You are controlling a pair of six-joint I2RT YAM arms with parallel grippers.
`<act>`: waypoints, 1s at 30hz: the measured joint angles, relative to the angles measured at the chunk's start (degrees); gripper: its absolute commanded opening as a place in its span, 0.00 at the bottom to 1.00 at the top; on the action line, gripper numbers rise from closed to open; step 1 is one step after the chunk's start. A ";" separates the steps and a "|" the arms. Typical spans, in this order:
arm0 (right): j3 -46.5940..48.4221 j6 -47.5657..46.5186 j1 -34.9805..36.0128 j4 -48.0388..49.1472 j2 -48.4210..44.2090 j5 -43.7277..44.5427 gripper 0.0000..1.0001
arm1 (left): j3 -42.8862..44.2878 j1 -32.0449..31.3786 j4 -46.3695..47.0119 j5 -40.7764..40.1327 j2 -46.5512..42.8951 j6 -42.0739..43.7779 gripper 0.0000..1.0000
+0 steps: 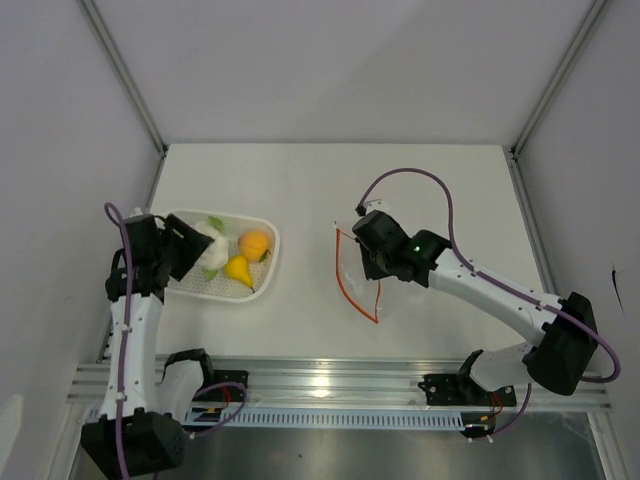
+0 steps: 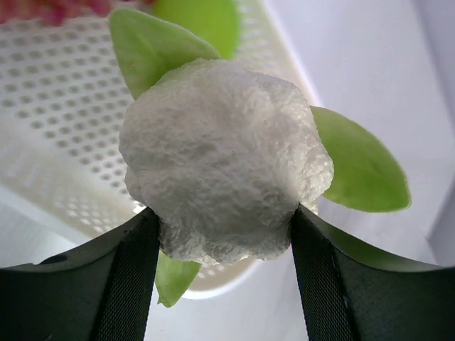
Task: Place the food in the zip-top bag and seal the zipper
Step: Pick up the fake vegetable from the bin, then place the fake vegetable in the zipper food storage bag.
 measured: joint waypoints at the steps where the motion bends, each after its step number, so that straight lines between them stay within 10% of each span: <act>1: 0.42 0.13 0.00 -0.04 0.57 0.02 0.00 | 0.00 -0.31 0.81 2.49 -1.75 0.20 0.10; 12: 4.48 0.57 -0.02 -1.16 3.30 -0.96 0.00 | -1.20 -22.60 20.22 25.81 -6.49 0.57 0.07; 30: 6.14 2.86 -0.26 -1.73 5.25 -1.62 0.00 | 2.36 -43.08 20.68 19.04 1.66 -0.50 0.04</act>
